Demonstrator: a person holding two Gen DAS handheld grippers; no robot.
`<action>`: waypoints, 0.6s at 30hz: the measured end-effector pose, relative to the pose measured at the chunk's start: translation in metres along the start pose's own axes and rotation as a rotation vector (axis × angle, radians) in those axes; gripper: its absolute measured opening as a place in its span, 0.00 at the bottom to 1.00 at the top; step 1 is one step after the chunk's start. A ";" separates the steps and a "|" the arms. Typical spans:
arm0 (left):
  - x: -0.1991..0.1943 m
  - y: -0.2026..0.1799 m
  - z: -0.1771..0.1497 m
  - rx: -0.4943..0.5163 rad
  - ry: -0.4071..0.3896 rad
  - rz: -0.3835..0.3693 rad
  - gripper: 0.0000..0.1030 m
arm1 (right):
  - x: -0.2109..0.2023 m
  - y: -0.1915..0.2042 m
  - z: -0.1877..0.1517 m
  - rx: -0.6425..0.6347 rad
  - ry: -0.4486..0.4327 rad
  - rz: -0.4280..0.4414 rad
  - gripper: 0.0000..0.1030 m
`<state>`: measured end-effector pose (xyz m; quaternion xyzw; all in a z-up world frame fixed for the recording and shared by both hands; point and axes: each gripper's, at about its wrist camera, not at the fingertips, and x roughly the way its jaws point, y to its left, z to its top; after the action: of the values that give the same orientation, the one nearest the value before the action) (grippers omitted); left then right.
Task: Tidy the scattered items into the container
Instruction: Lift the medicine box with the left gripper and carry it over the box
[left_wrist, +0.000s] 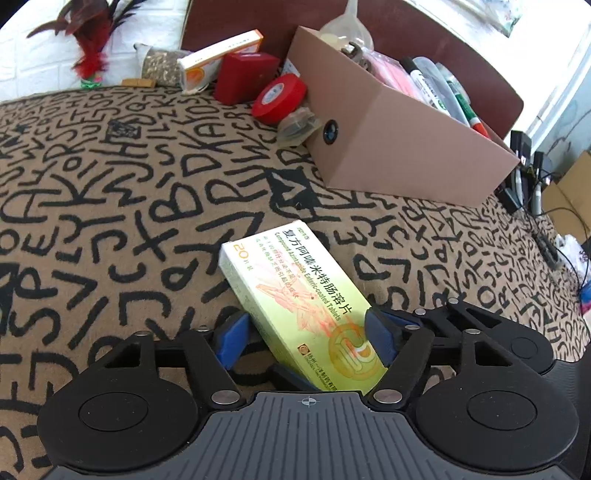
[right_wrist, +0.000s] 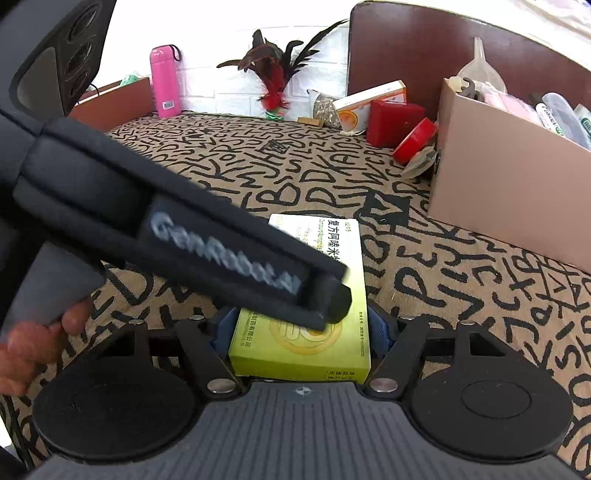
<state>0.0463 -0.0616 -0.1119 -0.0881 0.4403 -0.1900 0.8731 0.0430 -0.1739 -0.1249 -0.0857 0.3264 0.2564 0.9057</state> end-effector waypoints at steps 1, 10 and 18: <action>-0.001 -0.001 0.001 -0.013 0.000 -0.007 0.62 | -0.001 -0.001 0.000 0.010 0.002 -0.004 0.71; -0.032 -0.051 0.037 0.052 -0.135 -0.066 0.56 | -0.049 -0.027 0.018 0.062 -0.109 -0.082 0.70; -0.034 -0.100 0.115 0.152 -0.278 -0.121 0.57 | -0.079 -0.070 0.066 0.058 -0.291 -0.215 0.70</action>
<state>0.0945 -0.1402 0.0135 -0.0737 0.2938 -0.2609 0.9166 0.0634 -0.2444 -0.0241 -0.0557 0.1881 0.1584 0.9677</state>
